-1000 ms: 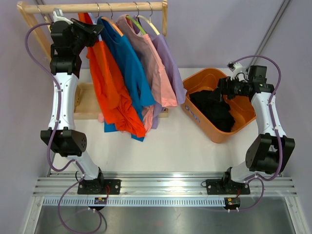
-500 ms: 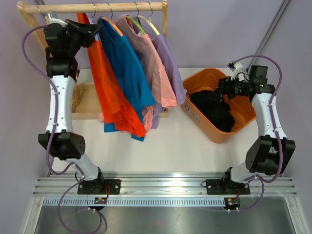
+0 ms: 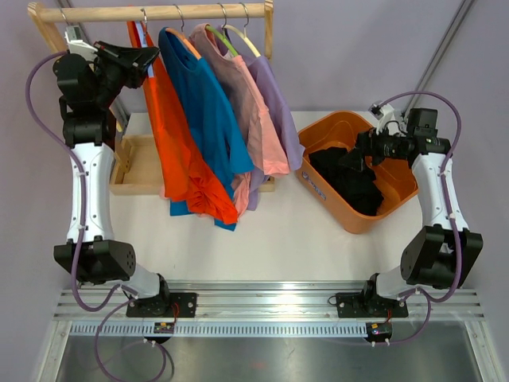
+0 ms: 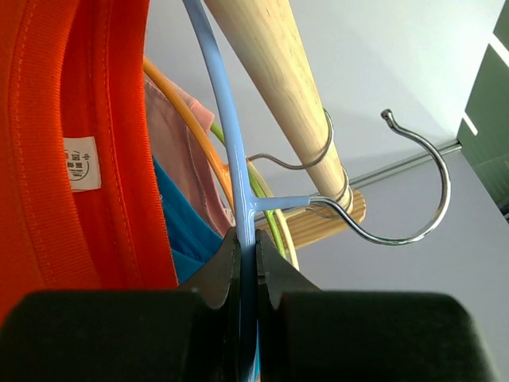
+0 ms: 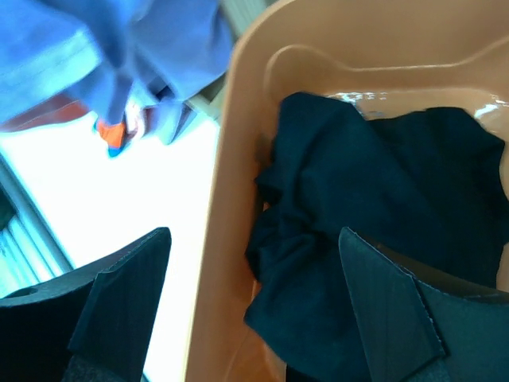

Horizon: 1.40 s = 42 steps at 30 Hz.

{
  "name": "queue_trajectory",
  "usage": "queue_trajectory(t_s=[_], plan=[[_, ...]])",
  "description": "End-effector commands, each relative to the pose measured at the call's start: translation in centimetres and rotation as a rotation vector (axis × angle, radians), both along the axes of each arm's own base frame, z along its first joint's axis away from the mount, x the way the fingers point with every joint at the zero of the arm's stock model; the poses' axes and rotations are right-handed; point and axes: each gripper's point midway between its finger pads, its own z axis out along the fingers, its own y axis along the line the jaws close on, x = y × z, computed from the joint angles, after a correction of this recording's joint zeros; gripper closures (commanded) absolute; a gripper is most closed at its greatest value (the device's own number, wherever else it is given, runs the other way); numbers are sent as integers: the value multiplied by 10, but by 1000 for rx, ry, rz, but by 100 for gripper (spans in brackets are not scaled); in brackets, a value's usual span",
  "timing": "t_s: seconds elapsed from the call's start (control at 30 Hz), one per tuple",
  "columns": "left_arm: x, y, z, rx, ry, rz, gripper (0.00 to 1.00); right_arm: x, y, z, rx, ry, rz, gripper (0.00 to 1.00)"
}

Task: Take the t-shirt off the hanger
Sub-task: Grab a hanger with a tshirt on it with the left arm

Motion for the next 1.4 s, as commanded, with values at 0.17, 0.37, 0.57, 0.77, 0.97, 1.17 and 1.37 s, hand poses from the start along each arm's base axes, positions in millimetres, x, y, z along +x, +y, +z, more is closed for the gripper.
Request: queue_trajectory(t_s=[0.17,0.37,0.57,0.77,0.97,1.17,1.37], plan=[[-79,-21,43,61,-195,-120,100,-47,29,30,-17,-110,258,7],[-111,-30,27,91,-188,-152,100,-67,45,33,-25,-132,349,7],[-139,-42,3,122,-157,-227,100,-90,64,44,-13,-170,476,7],[-186,-59,-9,157,-181,-325,100,-139,100,72,48,-240,688,7],[-230,-76,-39,106,-158,-450,100,-196,142,106,115,-492,983,3],[-275,-90,-72,86,-105,-580,100,-194,182,144,136,-695,1081,2],[-327,-102,-74,177,-199,-677,100,-144,241,195,225,-565,802,10]])
